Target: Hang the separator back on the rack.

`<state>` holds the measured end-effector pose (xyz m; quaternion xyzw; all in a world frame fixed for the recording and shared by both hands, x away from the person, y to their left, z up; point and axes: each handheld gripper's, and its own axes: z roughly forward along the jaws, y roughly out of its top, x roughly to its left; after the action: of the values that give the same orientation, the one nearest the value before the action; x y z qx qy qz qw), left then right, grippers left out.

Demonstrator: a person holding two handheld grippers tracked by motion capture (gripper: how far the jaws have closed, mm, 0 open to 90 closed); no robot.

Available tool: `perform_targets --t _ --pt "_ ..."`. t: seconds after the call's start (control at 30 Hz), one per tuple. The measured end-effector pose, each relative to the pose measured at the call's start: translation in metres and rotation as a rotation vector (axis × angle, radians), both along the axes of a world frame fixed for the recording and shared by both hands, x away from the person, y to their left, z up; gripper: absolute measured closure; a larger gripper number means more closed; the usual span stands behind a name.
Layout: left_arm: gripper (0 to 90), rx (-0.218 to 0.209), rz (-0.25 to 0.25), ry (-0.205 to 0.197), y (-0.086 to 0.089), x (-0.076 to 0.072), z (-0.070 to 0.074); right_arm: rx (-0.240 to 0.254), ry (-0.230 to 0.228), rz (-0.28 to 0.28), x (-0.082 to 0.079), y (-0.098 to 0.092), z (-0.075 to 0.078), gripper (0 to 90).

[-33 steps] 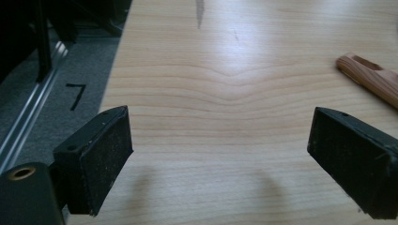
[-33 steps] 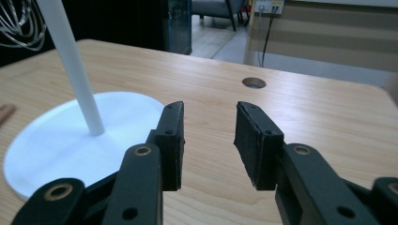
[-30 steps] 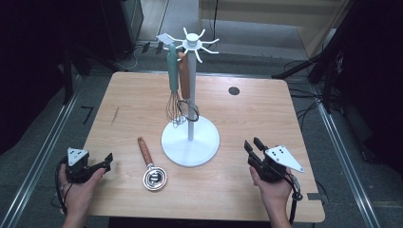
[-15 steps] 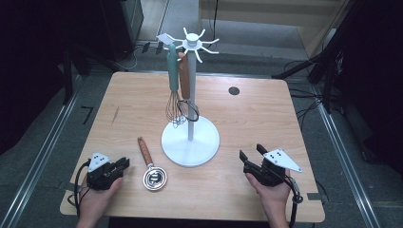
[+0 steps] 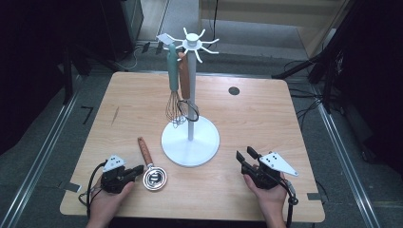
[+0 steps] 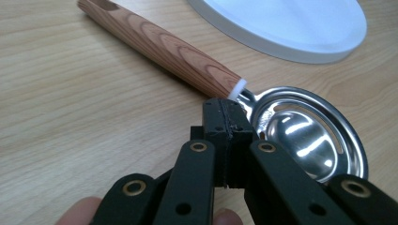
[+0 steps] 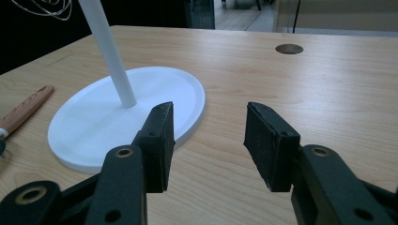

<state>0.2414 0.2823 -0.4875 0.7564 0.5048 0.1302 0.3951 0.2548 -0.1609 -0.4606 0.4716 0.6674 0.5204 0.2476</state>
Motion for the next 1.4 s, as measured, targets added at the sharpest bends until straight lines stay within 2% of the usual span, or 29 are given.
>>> perform_targets --t 0.23,0.5,0.7,0.9,1.03,1.13,1.27,1.4 --pt "90.0 0.027 -0.038 0.013 -0.012 -0.001 -0.002 -0.018 0.022 0.025 0.0 0.007 0.0 54.6" --pt "90.0 0.033 -0.081 0.011 -0.027 -0.005 -0.003 -0.035 0.027 0.059 -0.002 0.016 -0.002 53.9" --pt "90.0 0.028 -0.115 0.015 -0.04 -0.008 -0.004 -0.039 0.027 0.091 -0.005 0.028 -0.003 54.3" --pt "90.0 0.028 -0.146 0.016 -0.051 -0.012 -0.004 -0.048 0.045 0.142 -0.011 0.049 -0.006 60.3" --pt "90.0 0.029 -0.159 0.017 -0.058 -0.014 -0.004 -0.02 0.082 0.2 -0.014 0.063 -0.009 67.7" --pt "90.0 0.032 -0.173 0.016 -0.063 -0.016 -0.004 -0.013 0.132 0.258 -0.014 0.076 -0.013 71.2" --pt "90.0 0.03 -0.18 0.013 -0.067 -0.017 -0.005 -0.051 0.173 0.31 -0.013 0.098 -0.02 72.8" --pt "90.0 0.034 -0.181 0.013 -0.069 -0.018 -0.005 -0.05 0.227 0.344 -0.011 0.117 -0.026 73.2"
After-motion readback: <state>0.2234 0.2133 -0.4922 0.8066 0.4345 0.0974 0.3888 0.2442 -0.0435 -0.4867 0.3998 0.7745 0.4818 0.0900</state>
